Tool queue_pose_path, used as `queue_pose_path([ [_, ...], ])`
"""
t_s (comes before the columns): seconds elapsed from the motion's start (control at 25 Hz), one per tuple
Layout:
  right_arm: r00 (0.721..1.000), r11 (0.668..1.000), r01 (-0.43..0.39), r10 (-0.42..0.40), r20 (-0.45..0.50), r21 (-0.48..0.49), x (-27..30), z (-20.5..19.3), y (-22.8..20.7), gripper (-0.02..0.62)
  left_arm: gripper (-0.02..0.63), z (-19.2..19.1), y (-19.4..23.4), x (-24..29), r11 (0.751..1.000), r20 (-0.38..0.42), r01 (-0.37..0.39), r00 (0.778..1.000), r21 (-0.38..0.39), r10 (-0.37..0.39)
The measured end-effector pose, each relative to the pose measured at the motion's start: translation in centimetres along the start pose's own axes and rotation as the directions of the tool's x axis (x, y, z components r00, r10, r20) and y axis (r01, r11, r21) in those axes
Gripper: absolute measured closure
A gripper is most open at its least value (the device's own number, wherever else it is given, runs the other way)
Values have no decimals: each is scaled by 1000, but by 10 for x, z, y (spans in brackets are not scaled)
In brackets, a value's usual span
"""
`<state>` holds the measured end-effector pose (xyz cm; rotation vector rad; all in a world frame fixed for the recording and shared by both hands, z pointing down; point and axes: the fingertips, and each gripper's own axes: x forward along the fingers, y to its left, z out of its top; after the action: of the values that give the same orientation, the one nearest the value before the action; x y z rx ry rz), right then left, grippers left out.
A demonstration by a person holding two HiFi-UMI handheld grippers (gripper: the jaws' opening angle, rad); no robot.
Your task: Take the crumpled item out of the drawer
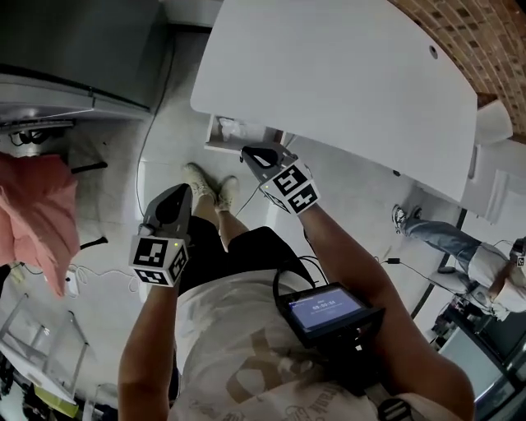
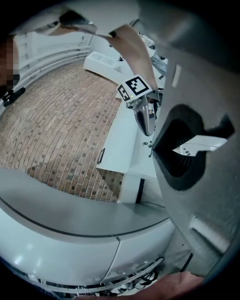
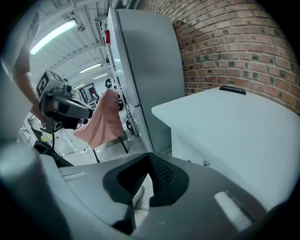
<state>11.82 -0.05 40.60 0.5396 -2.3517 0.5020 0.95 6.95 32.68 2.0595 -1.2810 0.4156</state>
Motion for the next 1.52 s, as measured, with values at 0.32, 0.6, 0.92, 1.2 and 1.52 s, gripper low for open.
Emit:
queue_pose_path([
  [0.32, 994, 999, -7, 2, -106, -39, 43, -30, -18, 588, 603, -17, 23, 34, 999, -26, 13, 1000, -42, -14],
  [0.6, 982, 996, -36, 21, -188, -78, 89, -58, -23, 588, 603, -54, 57, 53, 993, -50, -17, 999, -117, 11],
  [0.92, 963, 994, -24, -6, -269, -105, 135, -89, -38, 588, 603, -84, 88, 72, 975, -27, -50, 999, -219, 45],
  [1.2, 949, 989, -53, 8, -315, -135, 162, -114, -46, 588, 603, -116, 104, 87, 948, -60, -106, 994, -300, 92],
  [1.52, 924, 983, -79, 10, -382, -165, 203, -157, -65, 588, 603, -164, 112, 128, 947, -112, -77, 993, -312, 44],
])
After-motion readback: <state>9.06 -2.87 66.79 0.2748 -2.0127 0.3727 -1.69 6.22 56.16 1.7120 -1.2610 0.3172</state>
